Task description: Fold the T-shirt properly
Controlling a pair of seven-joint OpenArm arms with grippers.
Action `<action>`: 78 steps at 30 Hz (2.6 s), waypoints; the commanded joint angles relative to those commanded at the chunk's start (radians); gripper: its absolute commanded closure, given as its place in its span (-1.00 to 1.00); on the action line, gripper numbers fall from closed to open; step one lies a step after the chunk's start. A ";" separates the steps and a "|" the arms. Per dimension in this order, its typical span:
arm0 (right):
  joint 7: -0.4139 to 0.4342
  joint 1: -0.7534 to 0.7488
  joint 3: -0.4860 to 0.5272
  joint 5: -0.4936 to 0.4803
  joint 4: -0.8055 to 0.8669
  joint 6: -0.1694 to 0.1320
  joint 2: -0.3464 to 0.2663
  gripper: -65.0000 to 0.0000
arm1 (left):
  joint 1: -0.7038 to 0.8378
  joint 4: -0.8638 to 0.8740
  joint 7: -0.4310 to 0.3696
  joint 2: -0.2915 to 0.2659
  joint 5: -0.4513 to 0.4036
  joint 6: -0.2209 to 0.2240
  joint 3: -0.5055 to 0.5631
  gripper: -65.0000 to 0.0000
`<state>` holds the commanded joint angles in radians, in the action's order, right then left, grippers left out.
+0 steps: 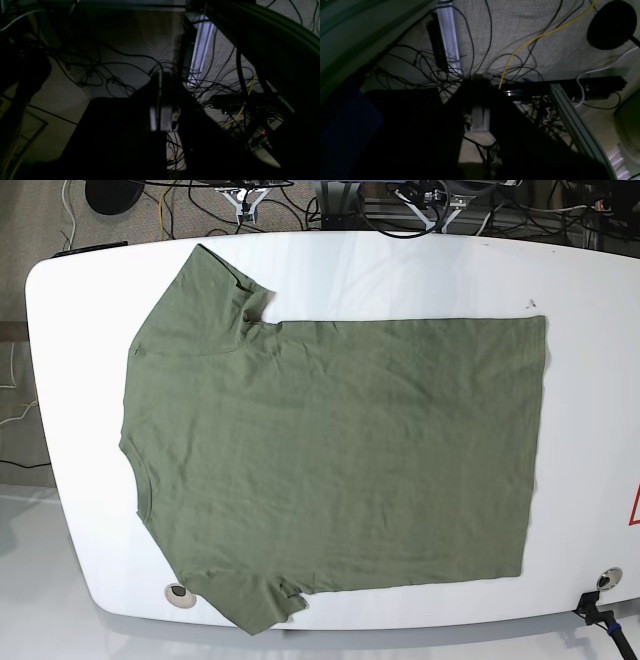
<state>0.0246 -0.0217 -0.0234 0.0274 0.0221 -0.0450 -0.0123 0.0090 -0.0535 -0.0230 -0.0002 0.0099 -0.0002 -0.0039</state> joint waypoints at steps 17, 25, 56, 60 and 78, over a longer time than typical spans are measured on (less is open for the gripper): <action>0.001 0.001 0.000 0.001 -0.004 0.001 0.000 1.00 | 0.007 -0.001 -0.003 -0.005 0.000 -0.002 0.000 1.00; 0.004 -0.004 0.000 0.001 -0.003 0.001 0.002 1.00 | 0.010 0.007 0.004 -0.005 -0.003 -0.002 -0.001 1.00; 0.024 -0.064 -0.005 0.003 -0.001 -0.016 -0.030 1.00 | 0.230 -0.211 0.000 0.106 -0.007 0.019 0.024 1.00; 0.035 -0.055 -0.002 0.006 0.001 -0.017 -0.027 1.00 | 0.256 -0.258 -0.002 0.123 0.014 0.016 0.031 1.00; 0.046 -0.111 0.002 -0.002 0.057 -0.013 -0.065 1.00 | 0.362 -0.470 0.006 0.144 0.051 0.012 -0.003 1.00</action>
<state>0.0709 -0.1323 -0.0211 0.0256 0.0788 -0.0577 -0.0768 0.3711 -0.5234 -0.0170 0.1439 0.0610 0.0123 -0.0066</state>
